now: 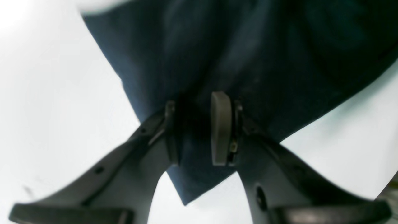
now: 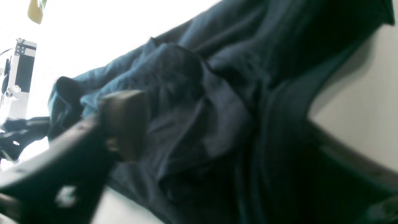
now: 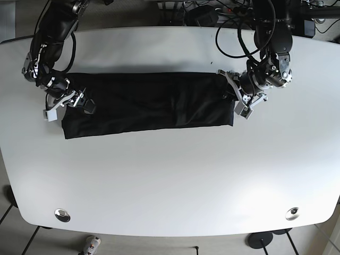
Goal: Fold the T-shirt properly
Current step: 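Fold the strip end held by the right gripper toward the left gripper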
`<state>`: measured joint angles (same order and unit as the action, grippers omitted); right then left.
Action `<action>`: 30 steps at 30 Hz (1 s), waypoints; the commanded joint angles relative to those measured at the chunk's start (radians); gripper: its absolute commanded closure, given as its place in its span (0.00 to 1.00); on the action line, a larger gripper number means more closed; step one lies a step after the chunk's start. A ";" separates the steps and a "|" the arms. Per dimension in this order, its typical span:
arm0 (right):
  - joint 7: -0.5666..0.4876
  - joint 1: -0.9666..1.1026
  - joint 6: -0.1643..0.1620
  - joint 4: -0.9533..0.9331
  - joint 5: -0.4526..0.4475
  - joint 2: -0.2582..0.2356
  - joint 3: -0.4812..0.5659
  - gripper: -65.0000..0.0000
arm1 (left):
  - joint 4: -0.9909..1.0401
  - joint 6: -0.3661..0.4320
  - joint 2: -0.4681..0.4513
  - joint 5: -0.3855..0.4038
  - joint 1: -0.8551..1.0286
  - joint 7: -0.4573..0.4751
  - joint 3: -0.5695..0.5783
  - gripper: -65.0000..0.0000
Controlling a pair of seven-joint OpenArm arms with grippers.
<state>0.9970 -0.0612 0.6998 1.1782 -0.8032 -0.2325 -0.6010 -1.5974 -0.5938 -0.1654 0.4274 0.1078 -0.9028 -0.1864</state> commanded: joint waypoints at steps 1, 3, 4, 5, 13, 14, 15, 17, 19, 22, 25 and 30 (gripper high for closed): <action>0.009 -0.016 -0.002 0.016 0.046 -0.009 0.000 0.73 | 0.033 -0.001 -0.006 -0.006 -0.012 0.004 -0.038 0.80; 0.009 -0.039 -0.002 0.016 0.101 -0.009 0.000 0.98 | 0.067 -0.001 -0.006 -0.006 -0.030 0.015 -0.035 0.80; 0.009 -0.044 -0.002 0.018 0.126 -0.008 0.000 0.97 | 0.085 -0.001 -0.006 -0.006 -0.038 0.032 -0.035 0.80; 0.009 -0.045 -0.002 0.038 0.140 -0.008 0.000 0.95 | 0.102 -0.001 -0.006 -0.006 -0.039 0.046 -0.035 0.80; 0.115 0.028 -0.002 0.566 0.138 0.022 0.006 0.97 | 0.137 0.001 0.037 -0.006 -0.044 0.058 -0.034 0.80; 0.128 0.031 -0.002 0.622 0.138 0.032 0.025 0.97 | 0.137 0.002 0.045 -0.008 -0.044 0.058 -0.034 0.80; 0.138 0.033 -0.002 0.676 0.140 0.035 0.048 0.97 | 0.137 0.002 0.056 -0.008 -0.046 0.058 -0.034 0.80; 0.159 0.036 -0.002 0.793 0.140 0.043 0.111 0.97 | 0.137 0.004 0.099 -0.009 -0.069 0.058 -0.034 0.80; 0.174 0.031 -0.002 0.836 0.137 0.054 0.191 0.97 | 0.145 0.004 0.129 -0.011 -0.090 0.057 -0.034 0.80; 0.176 0.008 -0.002 0.837 0.137 0.109 0.267 0.97 | 0.196 0.004 0.148 -0.009 -0.105 0.060 0.012 0.80; 0.176 0.001 -0.002 0.834 0.138 0.160 0.364 0.97 | 0.228 0.004 0.151 -0.009 -0.132 0.060 0.032 0.80; 0.170 -0.027 -0.002 0.805 0.219 0.270 0.520 0.97 | 0.243 0.004 0.174 -0.008 -0.136 0.061 0.035 0.80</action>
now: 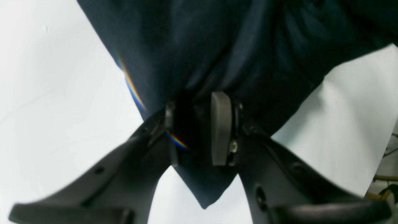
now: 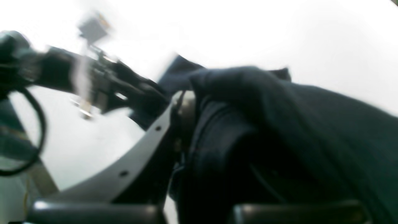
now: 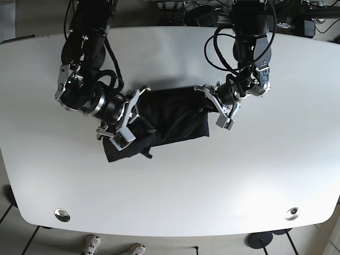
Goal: Fold the T-shirt properly
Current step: 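Fold the strip end held by the right gripper toward the left gripper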
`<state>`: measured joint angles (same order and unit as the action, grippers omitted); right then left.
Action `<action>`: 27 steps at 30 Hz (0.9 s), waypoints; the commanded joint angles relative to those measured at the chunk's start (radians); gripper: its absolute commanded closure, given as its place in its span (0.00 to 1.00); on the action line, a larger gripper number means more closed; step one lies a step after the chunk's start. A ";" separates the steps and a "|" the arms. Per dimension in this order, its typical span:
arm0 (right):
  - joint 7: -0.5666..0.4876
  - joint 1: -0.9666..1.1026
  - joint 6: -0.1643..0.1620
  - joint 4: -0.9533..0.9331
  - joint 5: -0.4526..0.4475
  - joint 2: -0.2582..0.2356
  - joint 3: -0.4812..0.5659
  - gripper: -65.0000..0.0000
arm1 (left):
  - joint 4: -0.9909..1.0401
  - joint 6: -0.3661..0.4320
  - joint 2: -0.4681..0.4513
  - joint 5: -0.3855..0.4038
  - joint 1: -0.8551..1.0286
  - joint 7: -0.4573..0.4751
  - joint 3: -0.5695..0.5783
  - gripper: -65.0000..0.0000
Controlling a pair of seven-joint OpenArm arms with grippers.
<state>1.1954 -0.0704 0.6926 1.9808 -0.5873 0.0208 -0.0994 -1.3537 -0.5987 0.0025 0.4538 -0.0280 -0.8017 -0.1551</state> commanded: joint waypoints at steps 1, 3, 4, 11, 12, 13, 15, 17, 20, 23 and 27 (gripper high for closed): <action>-0.039 -0.019 0.006 -0.008 0.040 0.029 0.048 0.97 | 0.000 0.009 0.007 -0.034 0.000 -0.040 0.004 0.80; -0.090 -0.026 0.006 -0.036 0.109 0.044 0.112 0.97 | 0.000 0.009 0.007 -0.034 0.001 -0.040 0.004 0.80; -0.116 -0.026 0.006 -0.061 0.131 0.044 0.151 0.97 | 0.000 0.009 0.007 -0.034 0.001 -0.040 0.004 0.80; -0.306 -0.091 0.006 -0.320 0.229 0.052 0.223 0.97 | -0.003 0.009 0.007 -0.033 0.007 -0.040 0.001 0.80; -0.325 -0.108 0.006 -0.355 0.237 0.052 0.223 0.97 | -0.003 0.009 0.007 -0.031 0.007 -0.040 -0.001 0.80; -0.352 -0.121 0.006 -0.383 0.241 0.049 0.221 0.97 | -0.003 0.009 0.006 -0.028 0.007 -0.040 -0.001 0.80; -0.411 -0.144 0.006 -0.444 0.244 0.041 0.221 0.95 | -0.003 0.009 0.004 -0.026 0.009 -0.040 -0.002 0.80; -0.418 -0.165 0.006 -0.472 0.243 0.015 0.221 0.89 | -0.005 0.009 0.004 -0.026 0.021 -0.040 -0.002 0.80; -0.420 -0.164 0.006 -0.472 0.243 0.012 0.221 0.72 | -0.007 0.009 0.004 -0.025 0.026 -0.040 -0.002 0.80; -0.421 -0.164 0.006 -0.475 0.243 0.014 0.223 0.41 | -0.071 0.007 0.004 -0.025 0.029 -0.041 -0.004 0.80; -0.417 -0.167 0.006 -0.469 0.237 0.018 0.254 0.15 | -0.289 0.003 0.029 -0.025 0.095 -0.046 -0.148 0.80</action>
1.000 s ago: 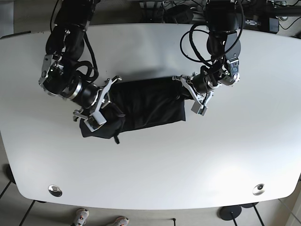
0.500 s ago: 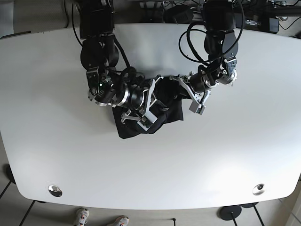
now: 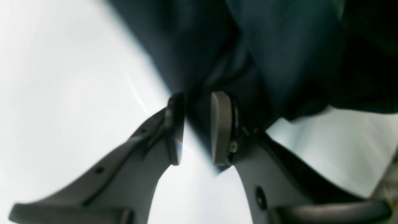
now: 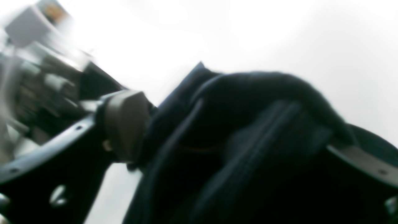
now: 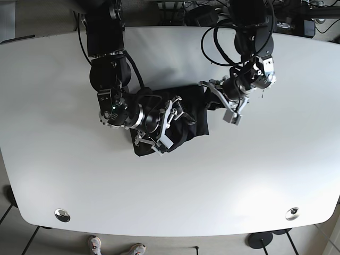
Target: Fold the T-shirt properly
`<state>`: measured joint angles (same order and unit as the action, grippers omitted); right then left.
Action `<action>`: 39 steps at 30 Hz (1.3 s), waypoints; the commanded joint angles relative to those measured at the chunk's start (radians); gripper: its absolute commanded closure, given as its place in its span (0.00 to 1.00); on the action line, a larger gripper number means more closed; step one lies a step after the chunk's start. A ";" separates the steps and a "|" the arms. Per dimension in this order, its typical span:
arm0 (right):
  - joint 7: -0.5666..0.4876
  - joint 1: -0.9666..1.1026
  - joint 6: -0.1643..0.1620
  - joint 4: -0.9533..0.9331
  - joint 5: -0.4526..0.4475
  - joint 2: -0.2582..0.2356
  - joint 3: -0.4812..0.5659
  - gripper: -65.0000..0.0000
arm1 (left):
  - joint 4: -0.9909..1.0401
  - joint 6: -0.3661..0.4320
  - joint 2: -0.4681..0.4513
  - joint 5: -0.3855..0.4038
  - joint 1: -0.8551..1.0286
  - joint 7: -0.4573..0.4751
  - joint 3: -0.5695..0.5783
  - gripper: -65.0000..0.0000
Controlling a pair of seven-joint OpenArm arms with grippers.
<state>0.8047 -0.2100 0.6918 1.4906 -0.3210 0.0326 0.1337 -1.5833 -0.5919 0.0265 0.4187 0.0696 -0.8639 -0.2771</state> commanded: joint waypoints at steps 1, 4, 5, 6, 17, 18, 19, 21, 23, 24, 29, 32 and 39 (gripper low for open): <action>-0.026 -0.033 0.006 0.035 -0.030 0.007 0.050 0.15 | -0.095 -0.004 0.005 0.010 0.012 0.016 -0.064 0.80; -0.001 -0.033 0.006 0.084 -0.023 0.011 0.136 0.15 | -0.179 -0.004 0.000 0.010 0.080 0.015 -0.218 0.80; 0.015 -0.036 0.006 0.084 -0.023 0.016 0.149 0.15 | -0.199 -0.004 -0.001 0.010 0.098 0.015 -0.261 0.80; 0.028 -0.038 0.006 0.084 -0.023 0.031 0.163 0.15 | -0.223 -0.004 -0.009 0.010 0.118 0.015 -0.307 0.80; 0.040 -0.072 0.006 0.152 -0.031 0.028 0.241 0.15 | -0.262 -0.090 -0.099 0.001 0.195 0.019 -0.442 0.80; 0.040 -0.058 0.006 0.176 -0.034 0.019 0.209 0.15 | -0.263 -0.106 -0.098 0.003 0.195 0.019 -0.423 0.80; 0.046 -0.044 0.006 0.207 -0.034 0.011 0.179 0.15 | -0.268 -0.106 -0.096 0.003 0.195 0.018 -0.400 0.80; 0.080 -0.027 0.006 0.262 -0.027 0.008 0.094 0.15 | -0.291 -0.106 -0.093 0.001 0.195 0.018 -0.342 0.80; 0.091 -0.015 0.006 0.276 -0.023 -0.012 0.022 0.15 | -0.309 -0.106 -0.093 0.001 0.195 0.019 -0.259 0.80; 0.091 -0.015 0.006 0.270 -0.025 -0.029 0.010 0.15 | -0.311 -0.106 -0.093 0.001 0.195 0.019 -0.198 0.80; 0.086 -0.044 0.006 0.137 -0.023 -0.046 0.011 0.15 | -0.309 -0.021 -0.092 0.003 0.190 0.021 -0.040 0.80; 0.020 -0.062 0.006 0.029 -0.023 -0.044 0.011 0.15 | -0.309 -0.010 -0.092 0.003 0.190 0.021 -0.032 0.80; -0.060 -0.101 0.006 -0.143 -0.022 0.008 0.013 0.76 | -0.311 -0.007 -0.095 0.003 0.201 0.021 -0.037 0.80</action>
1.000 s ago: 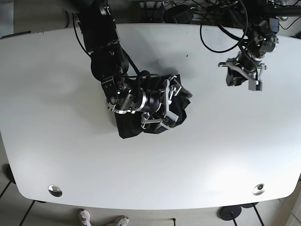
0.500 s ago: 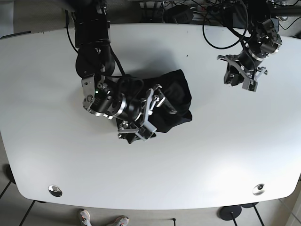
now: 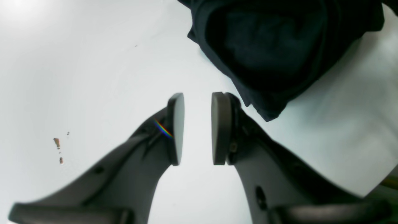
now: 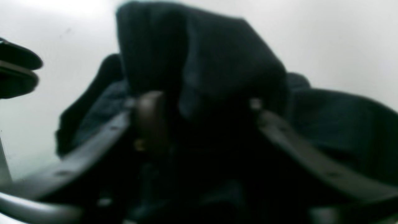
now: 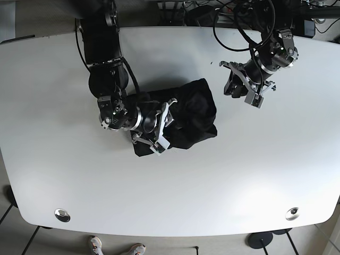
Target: Fold the T-shirt properly
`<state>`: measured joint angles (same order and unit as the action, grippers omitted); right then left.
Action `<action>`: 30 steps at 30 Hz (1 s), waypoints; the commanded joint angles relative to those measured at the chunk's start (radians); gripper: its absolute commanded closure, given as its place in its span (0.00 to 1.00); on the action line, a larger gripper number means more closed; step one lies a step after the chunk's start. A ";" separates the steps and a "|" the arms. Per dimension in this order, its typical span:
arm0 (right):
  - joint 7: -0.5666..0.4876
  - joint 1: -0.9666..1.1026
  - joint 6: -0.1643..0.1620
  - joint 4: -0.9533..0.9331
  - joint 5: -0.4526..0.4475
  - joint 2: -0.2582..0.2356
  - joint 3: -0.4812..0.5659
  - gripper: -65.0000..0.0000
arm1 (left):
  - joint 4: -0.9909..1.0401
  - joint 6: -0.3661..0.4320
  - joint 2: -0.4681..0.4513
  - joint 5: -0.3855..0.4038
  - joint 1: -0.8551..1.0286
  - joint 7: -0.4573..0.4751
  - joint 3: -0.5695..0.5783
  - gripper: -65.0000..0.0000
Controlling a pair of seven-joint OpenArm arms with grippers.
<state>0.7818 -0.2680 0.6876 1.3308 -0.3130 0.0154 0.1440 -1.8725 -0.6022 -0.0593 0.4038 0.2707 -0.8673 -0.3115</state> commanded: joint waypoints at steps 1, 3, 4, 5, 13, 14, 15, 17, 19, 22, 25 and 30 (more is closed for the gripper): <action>-0.034 -0.058 0.011 0.016 -0.030 0.041 0.024 0.87 | -0.022 0.003 -0.010 0.017 0.008 0.024 -0.002 0.80; -0.034 -0.078 0.011 0.019 -0.033 0.053 0.095 0.86 | -0.022 0.003 -0.007 0.017 0.009 0.024 -0.002 0.80; -0.034 -0.090 0.011 0.019 -0.041 0.056 0.124 0.84 | -0.022 0.003 -0.007 0.017 0.009 0.024 -0.002 0.80; -0.034 -0.101 0.011 0.019 -0.042 0.059 0.139 0.82 | -0.022 0.003 -0.007 0.017 0.011 0.024 -0.002 0.80; -0.034 -0.119 0.011 0.062 -0.051 0.125 0.150 0.26 | -0.045 0.003 -0.012 0.017 0.023 0.026 -0.001 0.80; -0.034 -0.113 0.011 0.098 -0.051 0.102 0.133 0.25 | -0.060 0.001 -0.012 0.017 0.023 0.026 0.002 0.80; -0.034 -0.098 0.011 0.134 -0.059 0.076 0.110 0.25 | -0.072 0.001 -0.012 0.017 0.020 0.026 0.007 0.80; -0.032 -0.058 0.011 0.212 -0.101 0.031 0.041 0.26 | -0.082 0.005 -0.015 0.016 0.014 0.026 0.061 0.80; -0.032 -0.038 0.011 0.238 -0.127 -0.012 -0.033 0.28 | -0.078 0.006 -0.015 0.014 -0.026 0.026 0.104 0.80; -0.031 -0.003 0.011 0.258 -0.174 -0.093 -0.108 0.46 | -0.075 0.006 -0.010 -0.046 -0.050 0.024 0.203 0.79; 0.005 0.078 0.011 0.306 -0.242 -0.196 -0.116 0.68 | -0.077 0.006 0.016 -0.205 -0.047 0.059 0.294 0.79; 0.003 0.206 0.011 0.307 -0.245 -0.226 -0.114 0.70 | -0.072 0.006 0.043 -0.389 0.019 0.267 0.423 0.75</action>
<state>0.8127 -0.0368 0.6907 1.6203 -0.5411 -0.2031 0.0345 -1.9289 -0.5957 -0.0189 -0.0055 0.2993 -0.6250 0.1215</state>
